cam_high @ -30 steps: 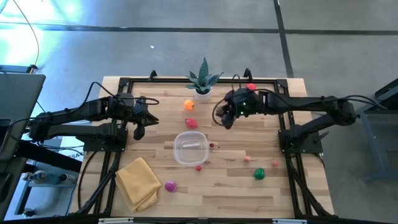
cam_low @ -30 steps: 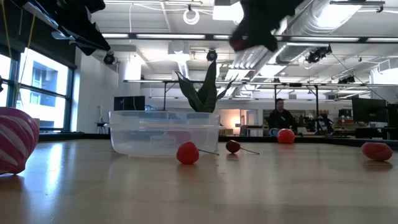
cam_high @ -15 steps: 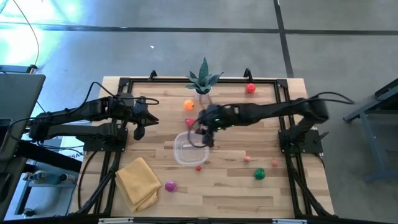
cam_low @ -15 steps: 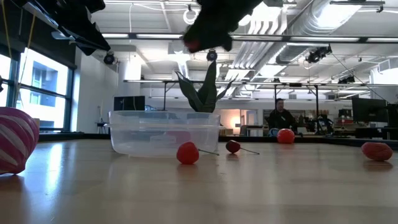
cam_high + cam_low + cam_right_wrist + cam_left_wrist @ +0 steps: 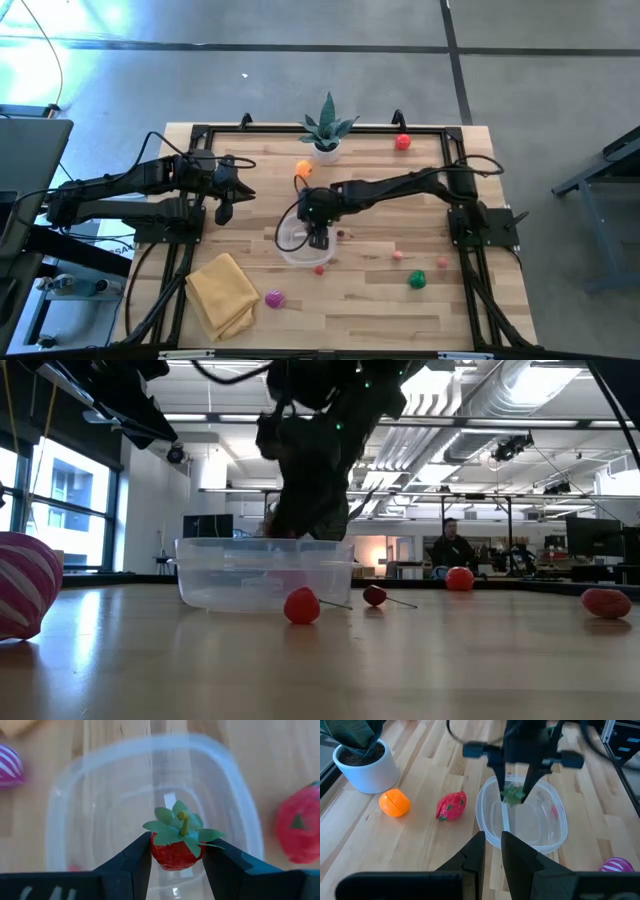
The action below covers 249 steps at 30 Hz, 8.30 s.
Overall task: Pick and placing Produce into tupperware
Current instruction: Put the red strawberry into the transparent bin, then put the red tomato into the transparent bin
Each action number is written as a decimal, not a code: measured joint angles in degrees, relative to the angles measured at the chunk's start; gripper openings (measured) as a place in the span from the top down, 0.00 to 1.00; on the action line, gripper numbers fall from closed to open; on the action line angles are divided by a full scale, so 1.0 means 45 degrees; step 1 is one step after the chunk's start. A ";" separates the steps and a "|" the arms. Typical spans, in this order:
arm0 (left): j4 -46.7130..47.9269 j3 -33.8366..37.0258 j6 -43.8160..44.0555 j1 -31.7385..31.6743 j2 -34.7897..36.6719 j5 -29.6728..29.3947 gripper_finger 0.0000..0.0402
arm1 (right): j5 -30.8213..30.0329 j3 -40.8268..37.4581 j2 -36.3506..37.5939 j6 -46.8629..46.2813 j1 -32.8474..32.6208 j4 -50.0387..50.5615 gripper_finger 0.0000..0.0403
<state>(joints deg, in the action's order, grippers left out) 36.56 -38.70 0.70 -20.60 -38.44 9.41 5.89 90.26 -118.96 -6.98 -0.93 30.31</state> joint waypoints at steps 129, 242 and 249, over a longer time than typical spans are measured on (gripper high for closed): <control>-0.0004 0.0000 -0.0001 0.0000 0.0000 0.0000 0.87 | -0.7204 0.0573 0.4891 -0.4067 0.3221 0.9656 0.48; 0.0000 0.0000 -0.0001 -0.0003 -0.0002 0.0000 0.87 | -0.1563 -0.3847 0.1681 -0.5120 1.2930 0.1835 0.36; 0.0000 0.0000 -0.0001 -0.0003 -0.0004 0.0000 0.87 | -0.1606 -0.3847 0.1676 -0.5382 1.2930 0.1815 0.36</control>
<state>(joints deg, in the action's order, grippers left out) 36.55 -38.70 0.69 -20.61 -38.46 9.41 -1.33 72.95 -111.42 -31.20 57.25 38.48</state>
